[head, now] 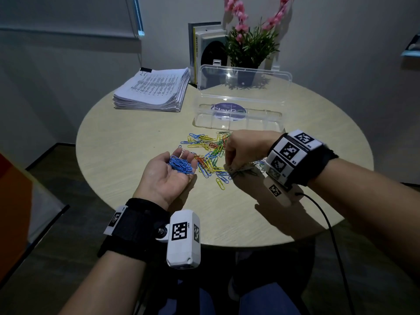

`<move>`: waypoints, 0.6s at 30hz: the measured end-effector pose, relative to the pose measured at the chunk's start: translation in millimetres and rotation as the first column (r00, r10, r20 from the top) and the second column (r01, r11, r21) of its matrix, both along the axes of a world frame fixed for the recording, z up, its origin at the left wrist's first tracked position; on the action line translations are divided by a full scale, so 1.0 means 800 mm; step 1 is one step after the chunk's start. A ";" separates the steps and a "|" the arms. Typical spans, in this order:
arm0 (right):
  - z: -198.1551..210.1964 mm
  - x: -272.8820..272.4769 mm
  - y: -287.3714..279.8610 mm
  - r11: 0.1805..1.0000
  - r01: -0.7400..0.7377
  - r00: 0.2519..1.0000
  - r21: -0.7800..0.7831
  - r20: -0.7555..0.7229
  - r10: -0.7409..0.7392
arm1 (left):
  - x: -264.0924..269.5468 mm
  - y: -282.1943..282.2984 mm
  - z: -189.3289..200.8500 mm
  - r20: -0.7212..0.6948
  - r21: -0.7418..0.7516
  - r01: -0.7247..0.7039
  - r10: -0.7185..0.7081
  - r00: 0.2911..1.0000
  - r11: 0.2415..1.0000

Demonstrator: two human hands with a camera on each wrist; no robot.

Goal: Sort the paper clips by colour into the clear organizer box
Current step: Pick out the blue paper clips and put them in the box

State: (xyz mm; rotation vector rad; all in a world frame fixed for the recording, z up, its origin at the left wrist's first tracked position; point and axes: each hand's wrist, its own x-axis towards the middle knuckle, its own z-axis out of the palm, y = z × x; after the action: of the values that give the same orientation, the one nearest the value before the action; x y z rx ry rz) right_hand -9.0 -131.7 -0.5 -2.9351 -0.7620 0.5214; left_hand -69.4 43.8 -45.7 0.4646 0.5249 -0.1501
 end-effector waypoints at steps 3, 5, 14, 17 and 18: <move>-0.005 -0.004 -0.005 1.000 -0.018 0.997 0.005 -0.070 0.019 | 0.000 -0.006 0.001 0.006 -0.008 0.017 -0.017 1.000 1.000; -0.009 -0.007 -0.005 0.999 -0.041 0.997 -0.005 -0.069 0.041 | 0.000 -0.007 0.000 0.007 -0.005 0.023 -0.023 1.000 1.000; -0.017 -0.012 -0.006 0.993 -0.093 0.996 -0.068 -0.016 0.092 | 0.006 -0.014 0.000 0.004 0.008 0.025 -0.025 1.000 1.000; -0.013 -0.008 -0.011 0.998 -0.058 0.998 -0.007 -0.006 0.058 | 0.007 -0.018 0.000 0.008 0.012 0.037 -0.037 0.999 0.999; -0.009 -0.008 -0.012 0.999 -0.039 0.999 0.021 -0.011 0.039 | 0.007 -0.019 -0.001 0.009 0.015 0.040 -0.041 0.999 0.999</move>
State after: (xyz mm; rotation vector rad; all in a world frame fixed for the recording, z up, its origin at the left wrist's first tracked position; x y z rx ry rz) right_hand -15.2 -141.4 -8.0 -2.9014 -0.8196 0.5292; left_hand -63.5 28.7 -46.4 0.4903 0.5081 -0.1829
